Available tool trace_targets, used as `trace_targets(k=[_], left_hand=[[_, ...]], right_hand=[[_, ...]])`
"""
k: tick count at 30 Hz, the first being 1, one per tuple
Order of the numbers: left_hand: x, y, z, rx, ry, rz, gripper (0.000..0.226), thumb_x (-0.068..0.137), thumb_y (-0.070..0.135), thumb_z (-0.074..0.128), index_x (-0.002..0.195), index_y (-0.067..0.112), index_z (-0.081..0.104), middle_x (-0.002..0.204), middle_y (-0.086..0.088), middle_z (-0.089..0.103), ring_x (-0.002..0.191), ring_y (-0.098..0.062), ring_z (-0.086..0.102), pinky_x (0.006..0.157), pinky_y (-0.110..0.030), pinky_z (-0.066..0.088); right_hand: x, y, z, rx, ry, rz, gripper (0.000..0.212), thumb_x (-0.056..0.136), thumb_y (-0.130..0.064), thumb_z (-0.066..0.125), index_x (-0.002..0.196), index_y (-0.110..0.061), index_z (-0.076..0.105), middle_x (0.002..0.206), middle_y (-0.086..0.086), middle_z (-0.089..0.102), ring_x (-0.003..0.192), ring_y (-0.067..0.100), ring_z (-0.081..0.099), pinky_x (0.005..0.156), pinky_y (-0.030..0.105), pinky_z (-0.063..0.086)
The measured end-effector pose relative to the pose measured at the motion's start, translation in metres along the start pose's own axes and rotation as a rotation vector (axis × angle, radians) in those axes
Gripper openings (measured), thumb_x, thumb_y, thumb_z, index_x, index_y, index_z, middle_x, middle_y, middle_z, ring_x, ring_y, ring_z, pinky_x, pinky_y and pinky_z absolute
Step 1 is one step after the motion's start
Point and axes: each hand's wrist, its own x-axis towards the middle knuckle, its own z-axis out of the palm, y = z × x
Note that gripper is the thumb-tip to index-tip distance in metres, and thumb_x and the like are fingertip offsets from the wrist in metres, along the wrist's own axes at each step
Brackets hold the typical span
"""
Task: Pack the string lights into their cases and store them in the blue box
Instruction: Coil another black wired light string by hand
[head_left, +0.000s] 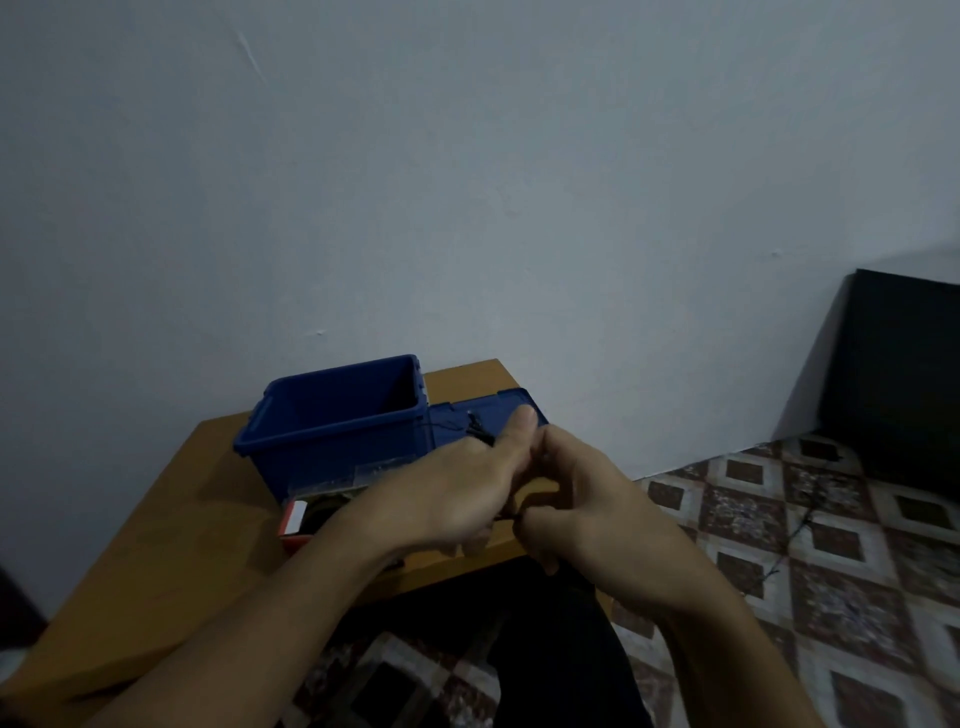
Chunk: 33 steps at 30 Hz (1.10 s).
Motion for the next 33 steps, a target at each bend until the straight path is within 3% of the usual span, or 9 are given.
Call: trace_targets(k=[2, 6, 9, 11, 17, 21, 25, 29, 33], left_hand=[[0.003, -0.006, -0.001, -0.036, -0.041, -0.040, 0.095, 0.086, 0.082, 0.002, 0.071, 0.006, 0.057, 0.050, -0.003, 0.046, 0.043, -0.013, 0.040, 0.059, -0.031, 0.041], [-0.003, -0.010, -0.010, -0.271, -0.167, -0.133, 0.091, 0.081, 0.088, 0.010, 0.077, 0.012, 0.061, 0.050, 0.002, 0.033, 0.046, -0.013, 0.026, 0.053, -0.028, 0.036], [-0.005, -0.013, -0.018, -0.368, -0.261, -0.135, 0.103, 0.078, 0.092, 0.013, 0.078, 0.005, 0.067, 0.054, 0.000, 0.026, 0.049, -0.015, 0.019, 0.052, -0.025, 0.036], [-0.004, -0.014, -0.020, -0.372, -0.279, -0.139, 0.106, 0.076, 0.093, 0.013, 0.082, 0.004, 0.070, 0.054, 0.000, 0.026, 0.049, -0.016, 0.019, 0.050, -0.024, 0.036], [-0.003, -0.015, -0.014, -0.351, -0.299, -0.093, 0.107, 0.075, 0.093, 0.013, 0.075, 0.002, 0.069, 0.047, 0.001, 0.029, 0.042, -0.014, 0.023, 0.051, -0.028, 0.034], [-0.004, -0.012, -0.021, -0.442, -0.439, -0.001, 0.100, 0.079, 0.090, 0.012, 0.062, 0.005, 0.061, 0.040, 0.001, 0.030, 0.038, -0.015, 0.023, 0.048, -0.028, 0.032], [-0.005, -0.017, -0.026, -0.614, -0.555, 0.065, 0.093, 0.085, 0.087, 0.018, 0.059, 0.005, 0.052, 0.038, 0.000, 0.028, 0.034, -0.014, 0.024, 0.046, -0.028, 0.036], [0.001, -0.022, -0.025, -0.769, -0.687, 0.155, 0.091, 0.096, 0.073, 0.021, 0.075, -0.004, 0.065, 0.037, 0.000, 0.036, 0.031, -0.011, 0.029, 0.043, -0.024, 0.041], [0.002, -0.026, -0.022, -0.995, -0.827, 0.244, 0.058, 0.098, 0.047, 0.041, 0.075, 0.000, 0.065, 0.039, 0.003, 0.043, 0.035, -0.011, 0.039, 0.047, -0.026, 0.042]], right_hand=[[0.000, 0.002, 0.000, -0.059, 0.065, -0.028, 0.032, 0.068, -0.021, 0.064, 0.098, -0.014, 0.053, 0.083, 0.005, 0.068, 0.064, 0.023, 0.060, 0.057, 0.045, 0.048], [0.004, 0.006, -0.006, -0.150, 0.148, -0.067, 0.017, 0.086, -0.003, 0.068, 0.096, -0.015, 0.060, 0.077, -0.003, 0.066, 0.062, 0.006, 0.061, 0.059, 0.024, 0.046], [0.004, 0.010, -0.009, -0.425, 0.184, -0.074, 0.003, 0.092, -0.028, 0.072, 0.091, -0.028, 0.069, 0.075, -0.010, 0.066, 0.064, 0.000, 0.058, 0.058, 0.016, 0.044], [0.004, 0.011, -0.010, -0.499, 0.179, -0.080, 0.015, 0.093, -0.038, 0.069, 0.082, -0.028, 0.069, 0.066, -0.011, 0.062, 0.058, 0.000, 0.054, 0.053, 0.016, 0.040], [-0.001, 0.008, -0.011, -0.239, 0.129, -0.211, 0.020, 0.097, -0.039, 0.064, 0.084, -0.022, 0.065, 0.072, 0.001, 0.062, 0.063, 0.016, 0.054, 0.060, 0.042, 0.046], [0.003, 0.008, -0.006, -0.161, 0.236, -0.247, 0.017, 0.092, -0.035, 0.066, 0.085, -0.020, 0.067, 0.071, -0.008, 0.065, 0.063, 0.005, 0.056, 0.059, 0.029, 0.045], [0.005, 0.008, -0.007, -0.083, 0.219, -0.282, 0.023, 0.090, -0.036, 0.064, 0.088, -0.013, 0.068, 0.073, -0.009, 0.065, 0.067, 0.004, 0.059, 0.063, 0.020, 0.045], [0.007, 0.012, -0.008, -0.045, 0.247, -0.295, 0.013, 0.098, -0.020, 0.063, 0.092, -0.011, 0.070, 0.080, 0.000, 0.068, 0.073, 0.013, 0.063, 0.067, 0.025, 0.050], [0.008, 0.012, -0.006, -0.022, 0.272, -0.267, 0.012, 0.098, -0.021, 0.061, 0.094, -0.012, 0.070, 0.080, 0.001, 0.068, 0.070, 0.010, 0.060, 0.063, 0.024, 0.049]])
